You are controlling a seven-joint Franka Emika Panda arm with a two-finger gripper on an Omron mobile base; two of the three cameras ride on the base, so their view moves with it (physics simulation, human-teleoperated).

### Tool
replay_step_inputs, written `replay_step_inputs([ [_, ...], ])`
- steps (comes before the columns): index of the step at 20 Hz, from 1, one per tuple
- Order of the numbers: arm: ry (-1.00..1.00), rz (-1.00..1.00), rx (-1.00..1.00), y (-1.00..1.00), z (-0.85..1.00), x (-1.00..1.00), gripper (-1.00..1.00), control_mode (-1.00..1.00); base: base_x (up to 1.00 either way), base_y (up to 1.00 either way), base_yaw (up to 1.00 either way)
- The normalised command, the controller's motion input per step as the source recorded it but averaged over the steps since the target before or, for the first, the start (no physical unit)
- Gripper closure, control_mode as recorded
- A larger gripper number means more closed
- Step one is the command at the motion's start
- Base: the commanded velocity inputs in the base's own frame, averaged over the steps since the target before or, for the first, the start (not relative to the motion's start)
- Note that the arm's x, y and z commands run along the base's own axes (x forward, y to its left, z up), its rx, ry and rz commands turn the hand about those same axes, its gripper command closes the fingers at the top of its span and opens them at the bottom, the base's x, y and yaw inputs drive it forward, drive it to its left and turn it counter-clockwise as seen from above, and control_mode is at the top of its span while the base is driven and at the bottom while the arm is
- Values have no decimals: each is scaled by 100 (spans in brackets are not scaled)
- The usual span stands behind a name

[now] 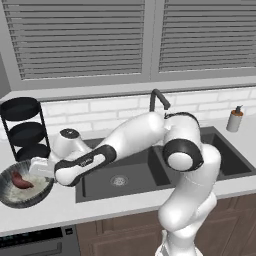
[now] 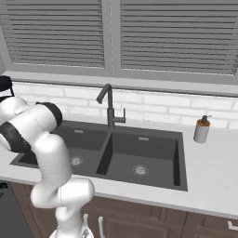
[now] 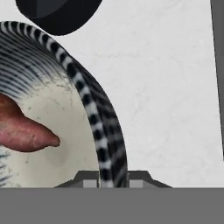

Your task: Pick the potato from the sink and place it in the bowl. Then pick the bowl and place it in the microwave. Then close the microwave door and press the start button.

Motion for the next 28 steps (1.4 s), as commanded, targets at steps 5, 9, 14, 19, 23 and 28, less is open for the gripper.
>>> replay_step_inputs([
  [5, 0, 0, 0, -67, 97, -43, 100, -100, 0, 0, 0],
  [9, 0, 0, 0, -56, 100, -27, 100, -100, 0, 0, 0],
  [14, 2, 0, 0, -56, 100, -22, 100, -100, 0, 0, 0],
  [19, 5, 0, -1, -60, 100, -21, 100, -100, 0, 0, 0],
  [23, 3, 0, -1, -72, 100, -10, 100, -100, 0, 0, 0],
  [28, 5, -6, 0, -72, 81, 0, 100, -100, 0, 0, 0],
])
